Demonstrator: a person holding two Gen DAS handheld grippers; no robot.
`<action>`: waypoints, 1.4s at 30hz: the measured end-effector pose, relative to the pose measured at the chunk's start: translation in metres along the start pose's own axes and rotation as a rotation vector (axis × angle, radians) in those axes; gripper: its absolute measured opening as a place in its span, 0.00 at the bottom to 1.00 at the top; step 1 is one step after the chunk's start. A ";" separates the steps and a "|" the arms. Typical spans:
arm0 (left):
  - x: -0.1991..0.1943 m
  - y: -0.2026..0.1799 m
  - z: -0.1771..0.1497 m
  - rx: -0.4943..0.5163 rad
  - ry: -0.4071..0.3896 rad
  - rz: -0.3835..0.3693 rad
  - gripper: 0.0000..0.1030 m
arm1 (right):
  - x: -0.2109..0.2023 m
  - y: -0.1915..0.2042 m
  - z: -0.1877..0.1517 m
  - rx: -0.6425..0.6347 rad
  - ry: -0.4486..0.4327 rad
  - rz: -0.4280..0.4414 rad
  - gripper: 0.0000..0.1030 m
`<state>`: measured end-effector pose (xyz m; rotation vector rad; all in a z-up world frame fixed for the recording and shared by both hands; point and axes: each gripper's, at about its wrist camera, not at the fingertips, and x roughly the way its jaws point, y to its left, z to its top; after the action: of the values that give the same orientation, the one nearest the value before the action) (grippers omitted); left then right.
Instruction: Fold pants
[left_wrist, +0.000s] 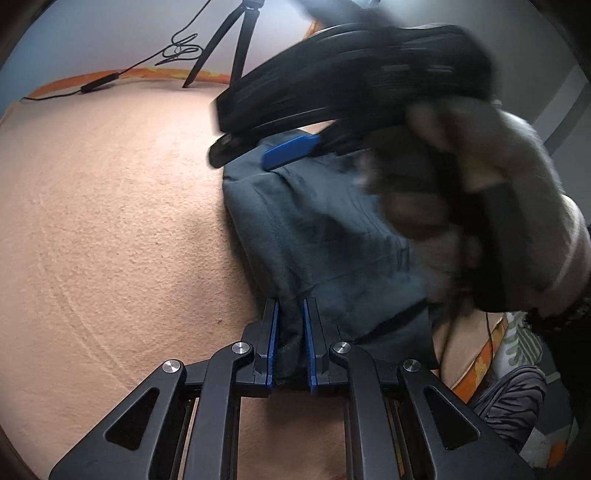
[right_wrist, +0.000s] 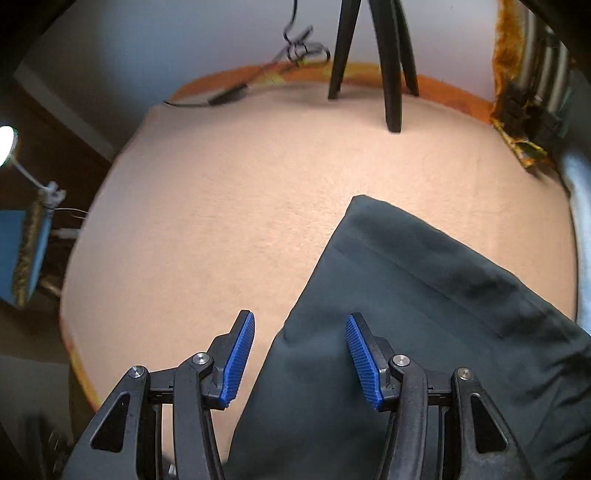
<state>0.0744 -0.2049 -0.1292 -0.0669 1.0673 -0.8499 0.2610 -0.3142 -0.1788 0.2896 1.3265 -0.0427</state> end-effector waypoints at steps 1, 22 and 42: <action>0.000 0.000 0.000 0.003 0.000 -0.003 0.11 | 0.007 0.003 0.003 -0.003 0.011 -0.026 0.53; -0.002 -0.002 -0.002 0.033 -0.006 0.027 0.11 | 0.026 0.015 0.024 -0.092 0.038 -0.249 0.15; 0.019 0.012 0.000 -0.018 0.037 0.039 0.12 | -0.047 -0.029 -0.004 0.055 -0.101 -0.045 0.00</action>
<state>0.0852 -0.2082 -0.1485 -0.0459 1.1076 -0.8089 0.2403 -0.3476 -0.1395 0.3003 1.2323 -0.1303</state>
